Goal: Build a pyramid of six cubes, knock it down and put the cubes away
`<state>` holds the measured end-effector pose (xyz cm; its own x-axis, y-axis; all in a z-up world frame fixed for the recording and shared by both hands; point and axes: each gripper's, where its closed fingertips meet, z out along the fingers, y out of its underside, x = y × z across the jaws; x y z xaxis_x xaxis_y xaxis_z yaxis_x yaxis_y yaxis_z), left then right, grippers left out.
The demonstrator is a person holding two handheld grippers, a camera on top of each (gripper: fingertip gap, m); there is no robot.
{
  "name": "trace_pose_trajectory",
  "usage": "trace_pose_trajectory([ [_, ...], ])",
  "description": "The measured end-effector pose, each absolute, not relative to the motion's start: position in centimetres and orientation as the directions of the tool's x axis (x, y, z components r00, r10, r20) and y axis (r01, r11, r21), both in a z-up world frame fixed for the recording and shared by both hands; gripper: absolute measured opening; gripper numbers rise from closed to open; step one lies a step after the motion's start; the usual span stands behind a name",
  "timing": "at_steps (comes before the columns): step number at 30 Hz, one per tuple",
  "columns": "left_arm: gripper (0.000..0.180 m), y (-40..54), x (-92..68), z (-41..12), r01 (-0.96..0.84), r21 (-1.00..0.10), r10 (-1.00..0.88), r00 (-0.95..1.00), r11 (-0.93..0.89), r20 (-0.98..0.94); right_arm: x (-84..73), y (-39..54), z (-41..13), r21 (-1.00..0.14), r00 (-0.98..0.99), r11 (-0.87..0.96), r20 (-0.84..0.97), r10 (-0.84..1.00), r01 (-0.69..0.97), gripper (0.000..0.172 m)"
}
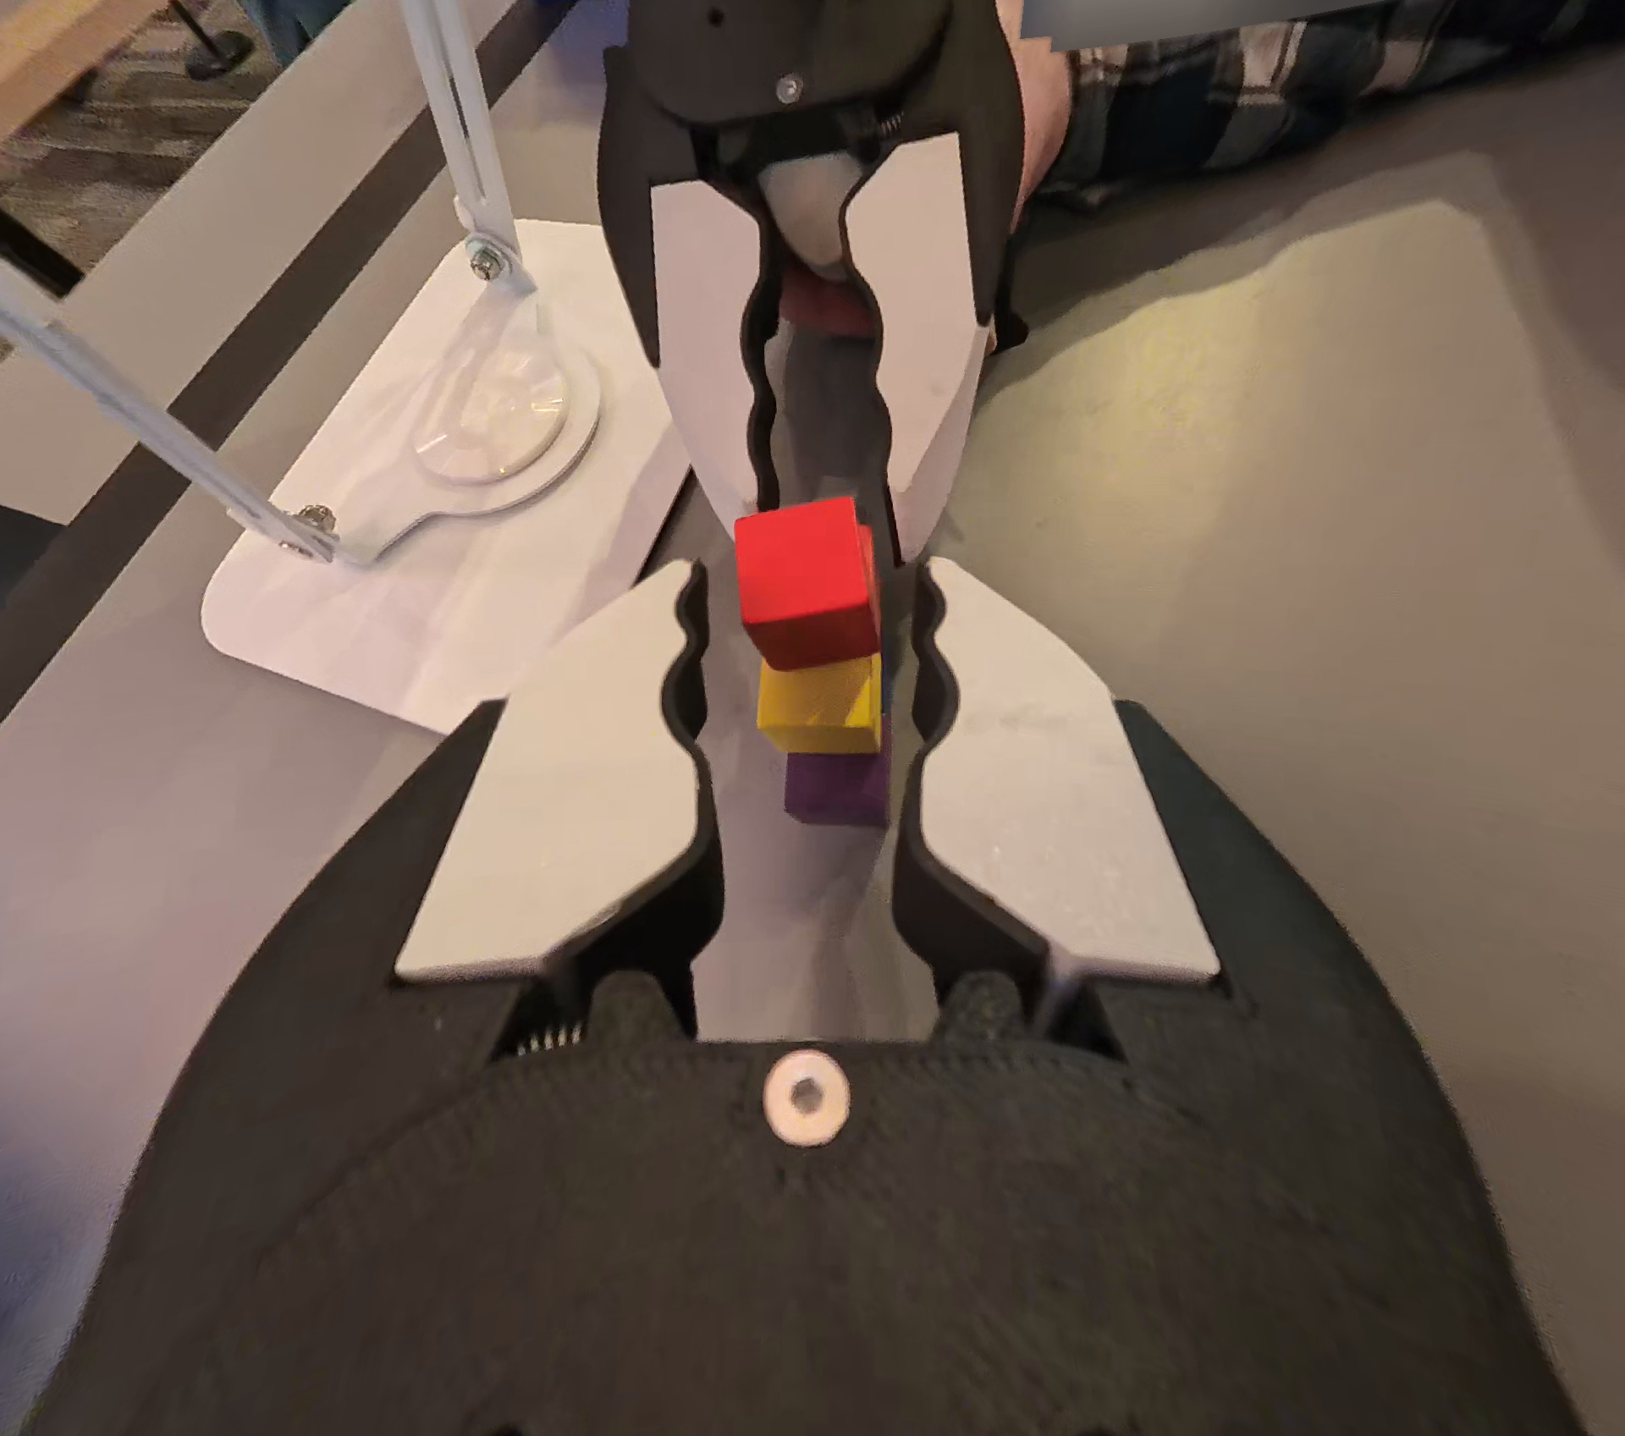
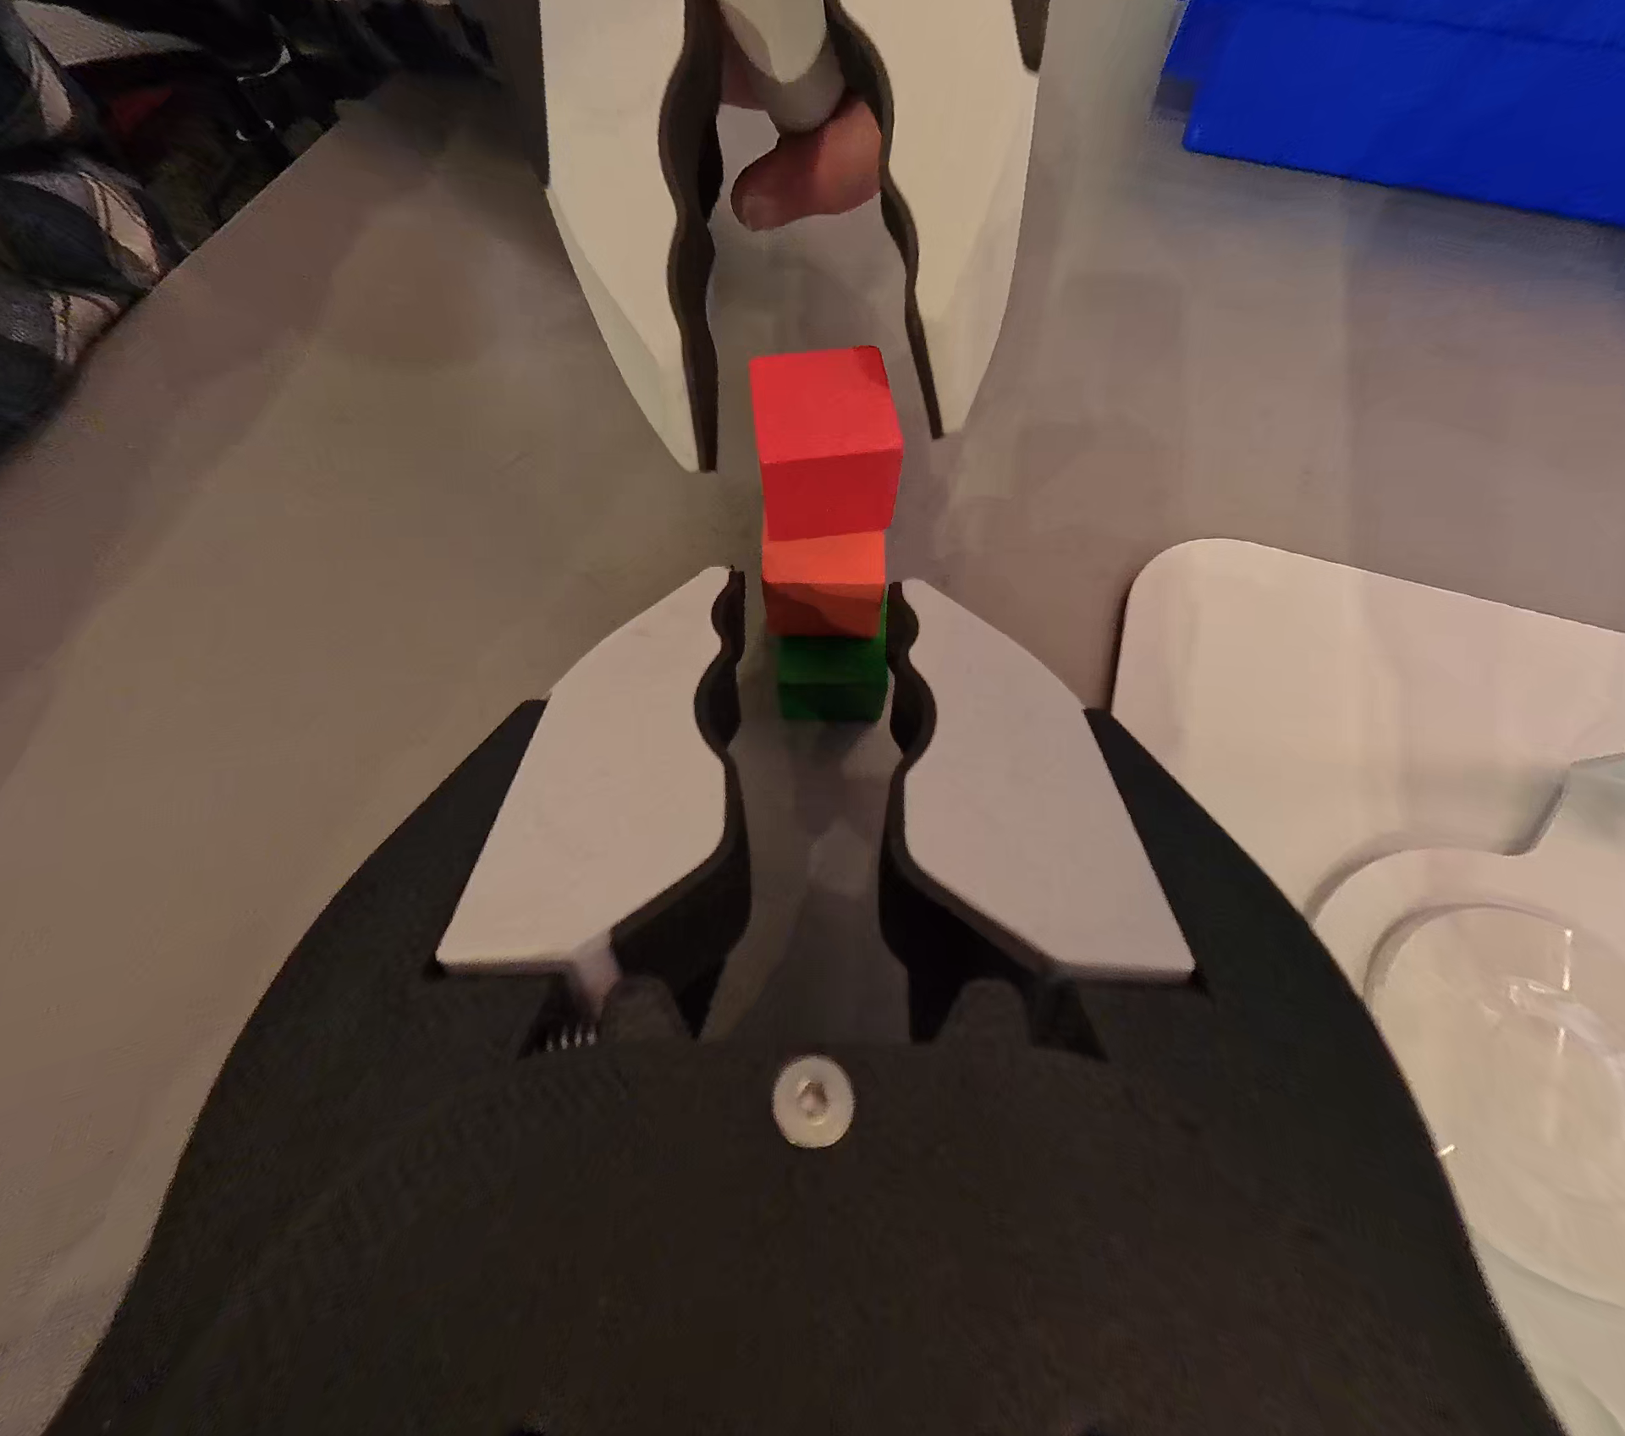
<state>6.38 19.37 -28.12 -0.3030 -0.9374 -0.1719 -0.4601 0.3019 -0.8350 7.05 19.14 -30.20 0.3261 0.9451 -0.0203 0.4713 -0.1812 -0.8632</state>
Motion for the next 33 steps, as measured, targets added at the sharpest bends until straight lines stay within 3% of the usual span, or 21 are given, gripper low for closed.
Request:
trace_pose_trajectory([
  [6, 0.029, 19.6, 6.5, -28.7, -0.468, -0.829, -0.936, -0.305, 0.306, -0.174, 7.1, 19.2, -30.2, -0.865, 0.326, -0.181, -0.021, 0.945, 0.468, 0.029],
  [21, 0.029, 19.5, 6.4, -28.7, -0.458, -0.829, -0.922, -0.350, 0.321, -0.164, 6.9, 19.3, -30.4, -0.863, 0.327, -0.179, -0.017, 0.945, 0.472, 0.027],
  [28, 0.051, 20.1, 5.8, -28.0, -0.454, -0.839, -0.933, -0.323, 0.301, -0.160, 7.3, 19.5, -30.2, -0.866, 0.350, -0.186, -0.014, 0.937, 0.464, 0.035],
  [33, 0.047, 22.1, 3.6, -26.6, -0.432, -0.872, -0.967, -0.200, 0.229, -0.154, 8.8, 18.9, -30.0, -0.869, 0.422, -0.223, -0.018, 0.907, 0.442, 0.037],
])
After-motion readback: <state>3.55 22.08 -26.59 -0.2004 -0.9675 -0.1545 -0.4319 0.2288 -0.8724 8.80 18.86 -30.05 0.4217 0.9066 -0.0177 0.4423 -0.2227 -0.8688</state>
